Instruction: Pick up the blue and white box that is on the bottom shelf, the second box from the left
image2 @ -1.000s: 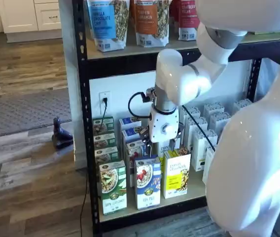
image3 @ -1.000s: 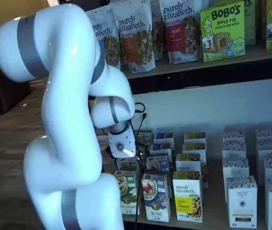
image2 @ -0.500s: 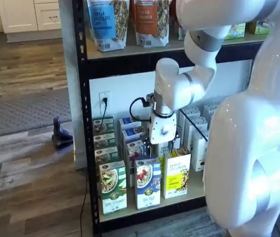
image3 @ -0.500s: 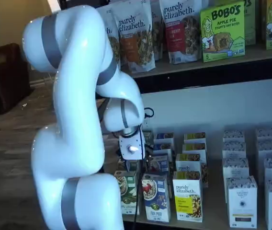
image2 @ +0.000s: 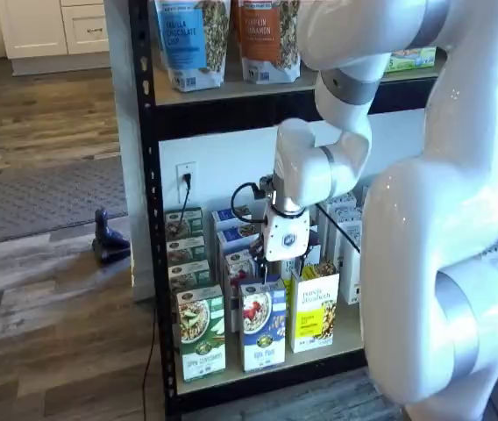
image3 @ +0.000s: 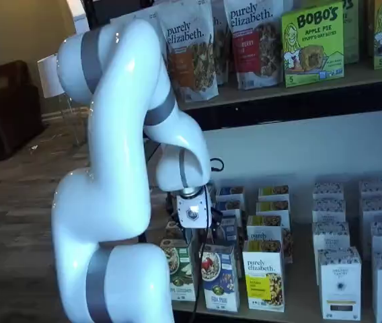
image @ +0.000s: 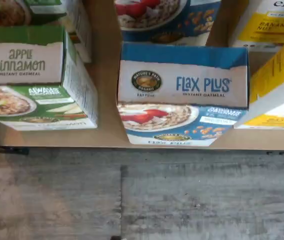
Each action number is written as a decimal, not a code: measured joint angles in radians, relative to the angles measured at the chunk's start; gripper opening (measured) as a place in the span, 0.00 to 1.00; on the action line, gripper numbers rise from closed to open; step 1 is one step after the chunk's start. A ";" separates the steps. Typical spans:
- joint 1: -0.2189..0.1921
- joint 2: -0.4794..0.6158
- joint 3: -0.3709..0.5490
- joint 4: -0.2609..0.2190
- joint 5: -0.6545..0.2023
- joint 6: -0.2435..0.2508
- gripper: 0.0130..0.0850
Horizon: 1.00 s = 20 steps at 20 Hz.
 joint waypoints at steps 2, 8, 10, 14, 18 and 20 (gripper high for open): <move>-0.002 0.024 -0.016 0.007 -0.007 -0.008 1.00; 0.001 0.069 -0.043 0.029 -0.017 -0.027 1.00; 0.003 0.082 -0.052 -0.001 -0.013 0.003 1.00; 0.009 0.109 -0.065 -0.029 -0.031 0.036 1.00; 0.013 0.138 -0.092 -0.088 -0.029 0.097 1.00; 0.015 0.152 -0.107 -0.105 -0.024 0.115 1.00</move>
